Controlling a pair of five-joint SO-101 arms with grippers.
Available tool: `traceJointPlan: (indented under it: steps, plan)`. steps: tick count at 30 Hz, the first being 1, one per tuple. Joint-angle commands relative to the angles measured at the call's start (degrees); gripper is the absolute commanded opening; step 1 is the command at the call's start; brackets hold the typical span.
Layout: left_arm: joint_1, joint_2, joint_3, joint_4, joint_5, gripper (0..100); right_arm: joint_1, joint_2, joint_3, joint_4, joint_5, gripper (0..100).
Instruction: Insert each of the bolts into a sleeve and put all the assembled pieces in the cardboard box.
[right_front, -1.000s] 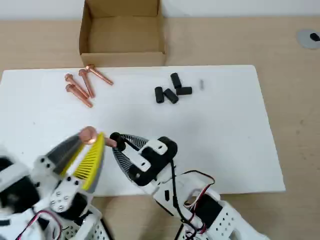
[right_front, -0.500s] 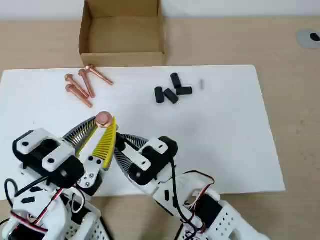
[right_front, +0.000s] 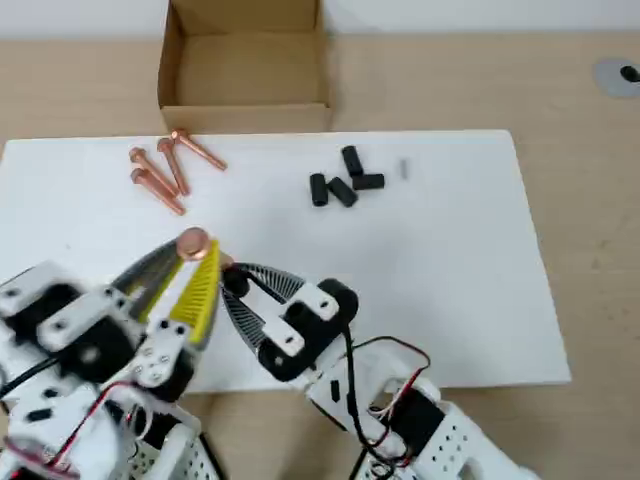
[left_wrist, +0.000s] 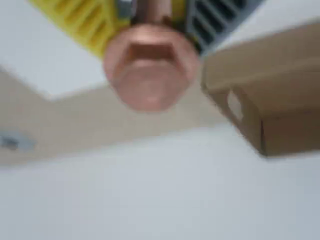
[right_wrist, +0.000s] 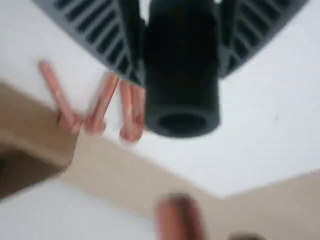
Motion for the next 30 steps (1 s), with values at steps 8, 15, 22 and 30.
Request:
traceJointPlan:
  steps: [8,15,22,30]
  plan:
    - [-0.8,-0.2,-5.5,-0.4,0.3,1,-0.7,-5.7,-0.1,-3.7,4.9,1.0]
    - [-0.8,-0.1,-3.4,-0.1,0.3,1,-0.7,-5.2,-0.1,-7.6,6.3,1.0]
    - [-0.4,0.0,-3.4,1.8,0.4,1,-0.7,-5.2,-0.1,-7.4,6.3,1.0]
    - [2.4,0.0,-3.4,6.9,0.4,1,-0.7,-5.2,-0.1,-7.3,6.3,1.0]
